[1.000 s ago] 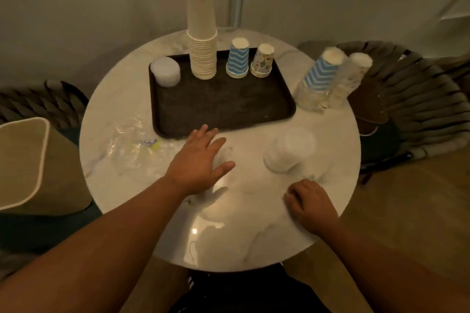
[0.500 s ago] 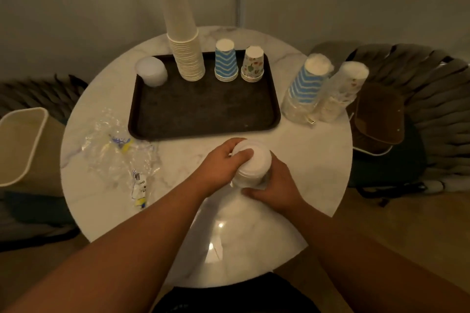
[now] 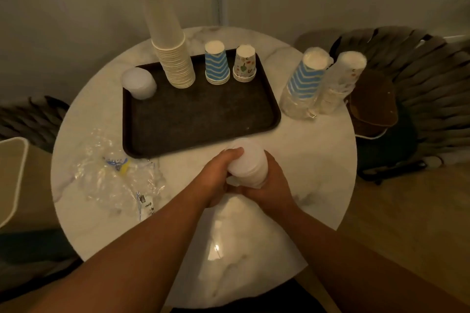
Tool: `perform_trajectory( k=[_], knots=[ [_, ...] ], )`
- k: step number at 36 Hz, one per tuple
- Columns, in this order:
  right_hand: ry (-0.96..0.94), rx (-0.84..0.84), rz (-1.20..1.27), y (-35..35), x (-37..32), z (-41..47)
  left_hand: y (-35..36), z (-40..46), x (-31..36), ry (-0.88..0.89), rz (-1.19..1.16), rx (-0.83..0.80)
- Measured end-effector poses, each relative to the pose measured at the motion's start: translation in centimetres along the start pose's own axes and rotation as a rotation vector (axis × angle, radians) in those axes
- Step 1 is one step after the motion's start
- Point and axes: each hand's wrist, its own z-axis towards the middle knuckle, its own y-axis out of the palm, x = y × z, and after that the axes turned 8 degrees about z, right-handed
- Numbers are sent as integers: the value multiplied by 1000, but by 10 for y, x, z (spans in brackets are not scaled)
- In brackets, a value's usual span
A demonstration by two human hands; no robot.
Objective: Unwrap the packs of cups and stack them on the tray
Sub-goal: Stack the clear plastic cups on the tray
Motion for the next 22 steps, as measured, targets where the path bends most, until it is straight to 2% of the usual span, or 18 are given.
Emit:
perform_trajectory(
  k=[4,7,9,13,17,22],
  knots=[
    [70,67,-105,5,3,-4,1,3,0,6,35,-25],
    [114,145,-347,9,0,-6,5,2,0,27,44,-42],
    [215,146,-457,10,-2,-6,5,1,0,36,29,-49],
    [366,93,-405,8,-7,-2,2,1,-2,35,11,-59],
    [442,63,-159,-5,-11,-5,-1,4,-3,23,-1,-53],
    [484,23,33,-17,-10,-8,-8,5,-2,5,12,-34]
  ],
)
